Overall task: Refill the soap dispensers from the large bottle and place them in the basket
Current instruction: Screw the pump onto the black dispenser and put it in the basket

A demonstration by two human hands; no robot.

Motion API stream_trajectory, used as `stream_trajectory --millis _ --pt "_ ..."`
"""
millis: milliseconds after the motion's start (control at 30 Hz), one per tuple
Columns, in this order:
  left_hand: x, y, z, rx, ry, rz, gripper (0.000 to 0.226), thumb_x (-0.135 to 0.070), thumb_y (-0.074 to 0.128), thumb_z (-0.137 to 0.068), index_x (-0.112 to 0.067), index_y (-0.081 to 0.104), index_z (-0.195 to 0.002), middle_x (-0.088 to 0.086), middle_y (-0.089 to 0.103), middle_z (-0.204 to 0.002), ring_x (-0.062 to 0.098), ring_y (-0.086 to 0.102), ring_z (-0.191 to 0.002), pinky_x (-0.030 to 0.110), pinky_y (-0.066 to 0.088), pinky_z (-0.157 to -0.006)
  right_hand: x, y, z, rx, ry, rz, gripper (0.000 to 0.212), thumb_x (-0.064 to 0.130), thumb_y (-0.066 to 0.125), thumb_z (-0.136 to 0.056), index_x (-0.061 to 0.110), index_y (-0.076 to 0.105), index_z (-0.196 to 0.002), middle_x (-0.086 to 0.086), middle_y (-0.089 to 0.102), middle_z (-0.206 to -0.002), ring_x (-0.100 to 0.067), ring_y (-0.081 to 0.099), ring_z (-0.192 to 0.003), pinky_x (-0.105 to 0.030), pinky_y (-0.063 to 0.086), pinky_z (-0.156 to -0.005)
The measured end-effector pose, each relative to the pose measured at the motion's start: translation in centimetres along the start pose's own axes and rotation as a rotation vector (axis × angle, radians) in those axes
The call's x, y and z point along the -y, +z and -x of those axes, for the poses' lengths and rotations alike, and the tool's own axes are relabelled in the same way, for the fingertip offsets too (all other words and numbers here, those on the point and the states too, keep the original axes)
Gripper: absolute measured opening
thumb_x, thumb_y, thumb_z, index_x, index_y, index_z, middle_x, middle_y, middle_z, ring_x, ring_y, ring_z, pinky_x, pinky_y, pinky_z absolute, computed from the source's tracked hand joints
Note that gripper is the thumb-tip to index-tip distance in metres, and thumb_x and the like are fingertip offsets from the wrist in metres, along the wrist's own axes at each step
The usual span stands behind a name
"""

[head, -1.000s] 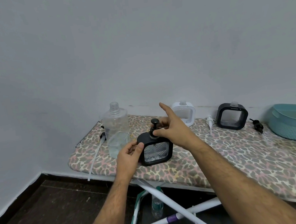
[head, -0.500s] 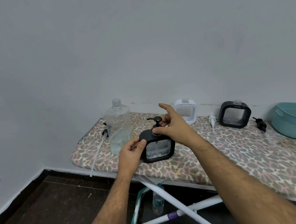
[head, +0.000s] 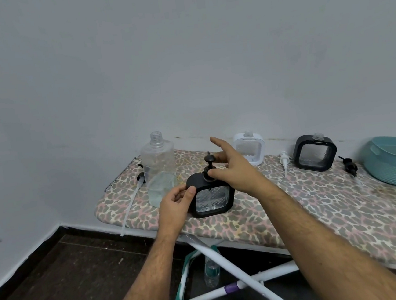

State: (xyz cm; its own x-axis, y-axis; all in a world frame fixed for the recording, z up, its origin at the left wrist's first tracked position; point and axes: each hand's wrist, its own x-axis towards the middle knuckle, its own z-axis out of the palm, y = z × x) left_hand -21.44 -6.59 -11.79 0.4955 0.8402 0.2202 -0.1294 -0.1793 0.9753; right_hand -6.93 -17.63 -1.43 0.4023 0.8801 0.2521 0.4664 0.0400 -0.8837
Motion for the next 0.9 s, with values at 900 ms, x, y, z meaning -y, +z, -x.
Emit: stream_trajectory --millis 900 --pt "-0.43 0.15 0.28 0.003 0.0 0.009 0.047 -0.052 0.066 -0.071 -0.02 0.07 -0.105 0.0 0.075 -0.097 0.008 0.071 -0.09 0.019 0.056 -0.073 -0.78 -0.46 -0.44 0.039 0.026 -0.091 0.088 -0.004 0.069 -0.086 0.031 0.028 -0.155 0.0 0.073 -0.114 -0.015 0.066 -0.114 -0.04 0.052 -0.102"
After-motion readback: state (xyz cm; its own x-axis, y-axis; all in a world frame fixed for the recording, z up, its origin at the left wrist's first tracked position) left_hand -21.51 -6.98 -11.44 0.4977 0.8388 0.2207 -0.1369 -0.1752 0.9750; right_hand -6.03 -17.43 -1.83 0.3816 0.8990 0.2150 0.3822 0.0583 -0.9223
